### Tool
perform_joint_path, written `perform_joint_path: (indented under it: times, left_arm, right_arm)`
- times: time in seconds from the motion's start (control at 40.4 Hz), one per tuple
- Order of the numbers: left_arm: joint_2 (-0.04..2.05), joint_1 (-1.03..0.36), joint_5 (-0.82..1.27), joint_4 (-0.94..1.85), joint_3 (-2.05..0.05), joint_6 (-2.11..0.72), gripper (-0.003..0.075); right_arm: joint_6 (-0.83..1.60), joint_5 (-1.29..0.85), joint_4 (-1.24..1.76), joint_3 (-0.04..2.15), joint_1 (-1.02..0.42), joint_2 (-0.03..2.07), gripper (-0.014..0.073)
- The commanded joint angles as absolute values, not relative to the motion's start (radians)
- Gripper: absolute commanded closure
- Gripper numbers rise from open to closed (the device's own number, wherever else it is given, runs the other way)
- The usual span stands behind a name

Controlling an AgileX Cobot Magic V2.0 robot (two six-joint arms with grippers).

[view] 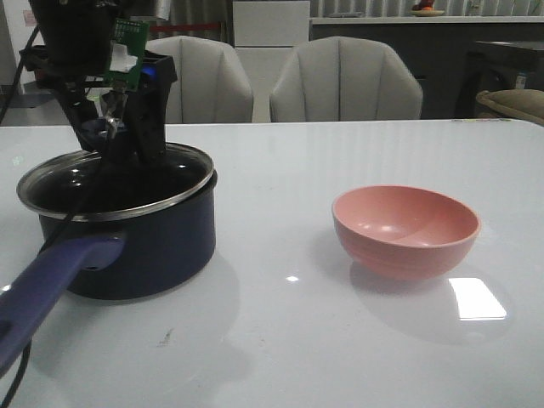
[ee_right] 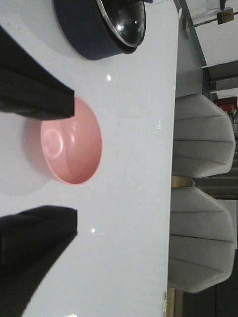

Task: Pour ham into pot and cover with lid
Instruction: 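Lower the glass lid onto the pot and open the left gripper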

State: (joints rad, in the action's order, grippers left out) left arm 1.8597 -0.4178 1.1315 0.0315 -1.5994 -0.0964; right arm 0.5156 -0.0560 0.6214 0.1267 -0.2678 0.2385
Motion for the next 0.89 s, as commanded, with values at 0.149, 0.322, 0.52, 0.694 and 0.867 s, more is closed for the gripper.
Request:
perform_joint_path:
  times: [0.149, 0.322, 0.52, 0.694, 0.867]
  left_arm:
    - [1.817, -0.425, 1.032, 0.000, -1.632, -0.094, 0.0397]
    - [1.817, -0.425, 1.028, -0.010, -1.632, -0.094, 0.0397]
    - [1.817, -0.425, 1.033, -0.010, -1.632, -0.094, 0.0397]
    - [1.817, -0.425, 1.064, -0.010, -1.632, -0.094, 0.0397]
    - [1.817, -0.425, 1.102, -0.010, -1.632, -0.094, 0.0397]
  right_arm:
    - [0.517, 0.007, 0.628, 0.156, -0.270, 0.245, 0.0102]
    - [0.517, 0.007, 0.628, 0.156, -0.270, 0.245, 0.0102]
    - [0.517, 0.007, 0.628, 0.156, -0.270, 0.245, 0.0102]
    - [0.517, 0.007, 0.628, 0.156, -0.270, 0.245, 0.0102]
    - [0.517, 0.007, 0.628, 0.156, -0.270, 0.245, 0.0102]
